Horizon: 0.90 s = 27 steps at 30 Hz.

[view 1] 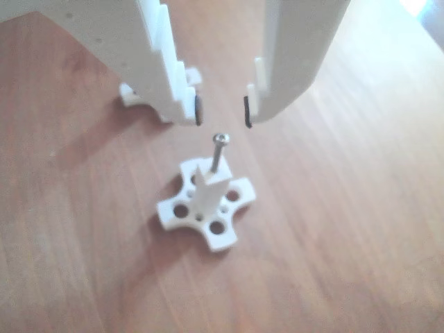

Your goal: Grab the screw and set it in the hole.

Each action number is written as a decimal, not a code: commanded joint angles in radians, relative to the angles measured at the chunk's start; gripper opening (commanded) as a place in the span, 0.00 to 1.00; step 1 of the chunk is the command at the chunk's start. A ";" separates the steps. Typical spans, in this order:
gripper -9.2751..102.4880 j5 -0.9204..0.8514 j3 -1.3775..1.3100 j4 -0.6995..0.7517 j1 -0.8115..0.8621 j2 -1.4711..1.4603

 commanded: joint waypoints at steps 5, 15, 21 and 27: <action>0.15 0.005 -0.103 -0.006 -0.011 0.000; 0.15 0.003 -0.121 -0.002 -0.014 -0.034; 0.15 0.000 -0.127 0.002 -0.017 -0.046; 0.17 0.000 -0.132 0.012 -0.020 -0.055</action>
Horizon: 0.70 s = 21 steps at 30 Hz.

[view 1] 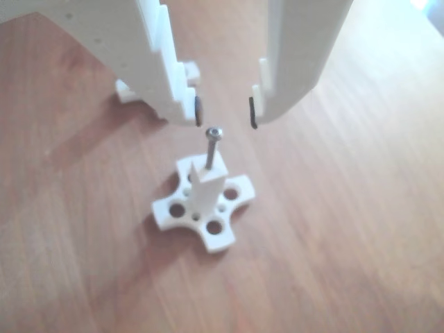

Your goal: Grab the screw and set it in the hole.

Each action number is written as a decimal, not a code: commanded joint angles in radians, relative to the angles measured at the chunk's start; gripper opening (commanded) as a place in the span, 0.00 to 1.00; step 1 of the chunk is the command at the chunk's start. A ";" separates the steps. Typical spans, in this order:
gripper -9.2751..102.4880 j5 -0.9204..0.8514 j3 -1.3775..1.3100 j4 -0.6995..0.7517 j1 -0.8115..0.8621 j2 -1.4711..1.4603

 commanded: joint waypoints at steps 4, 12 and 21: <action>0.17 -0.003 -0.087 0.014 -0.011 0.012; 0.17 -0.003 -0.084 0.026 -0.011 0.002; 0.17 -0.003 -0.072 0.014 -0.006 -0.005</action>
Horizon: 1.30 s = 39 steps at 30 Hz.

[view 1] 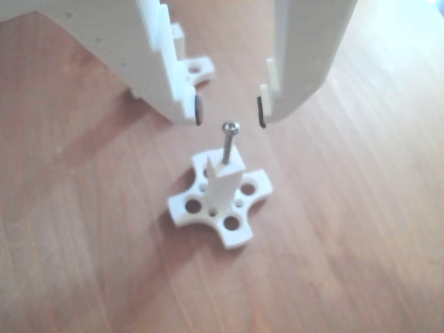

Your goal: Grab the screw and set it in the hole.

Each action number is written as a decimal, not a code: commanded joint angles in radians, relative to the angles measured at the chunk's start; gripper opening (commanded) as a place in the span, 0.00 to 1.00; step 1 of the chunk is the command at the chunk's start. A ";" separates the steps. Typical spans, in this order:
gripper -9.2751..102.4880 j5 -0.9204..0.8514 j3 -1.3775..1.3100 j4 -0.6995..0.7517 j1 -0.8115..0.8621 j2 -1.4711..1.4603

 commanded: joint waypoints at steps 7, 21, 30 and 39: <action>0.17 -0.006 -0.067 -0.017 0.000 0.005; 0.17 -0.006 -0.071 -0.029 -0.002 -0.012; 0.17 -0.006 -0.067 -0.038 0.000 -0.017; 0.17 -0.009 -0.067 -0.049 0.005 -0.029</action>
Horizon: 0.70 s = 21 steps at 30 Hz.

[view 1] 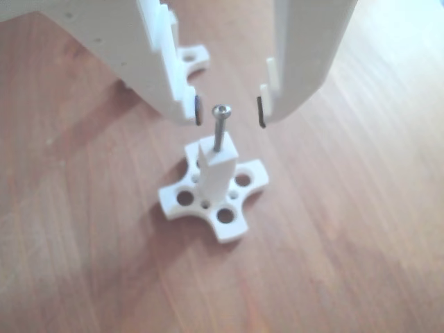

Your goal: Grab the screw and set it in the hole.

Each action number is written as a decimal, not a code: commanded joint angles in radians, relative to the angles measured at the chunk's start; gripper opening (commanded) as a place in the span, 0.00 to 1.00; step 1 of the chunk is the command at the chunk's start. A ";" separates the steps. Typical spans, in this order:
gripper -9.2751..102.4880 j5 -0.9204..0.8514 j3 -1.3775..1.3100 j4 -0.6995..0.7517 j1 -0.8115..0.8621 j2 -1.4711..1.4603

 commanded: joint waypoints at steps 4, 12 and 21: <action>0.17 -0.011 -0.069 -0.009 0.005 0.020; 0.17 -0.014 -0.069 -0.012 0.009 0.014; 0.16 -0.018 -0.067 -0.017 0.012 0.011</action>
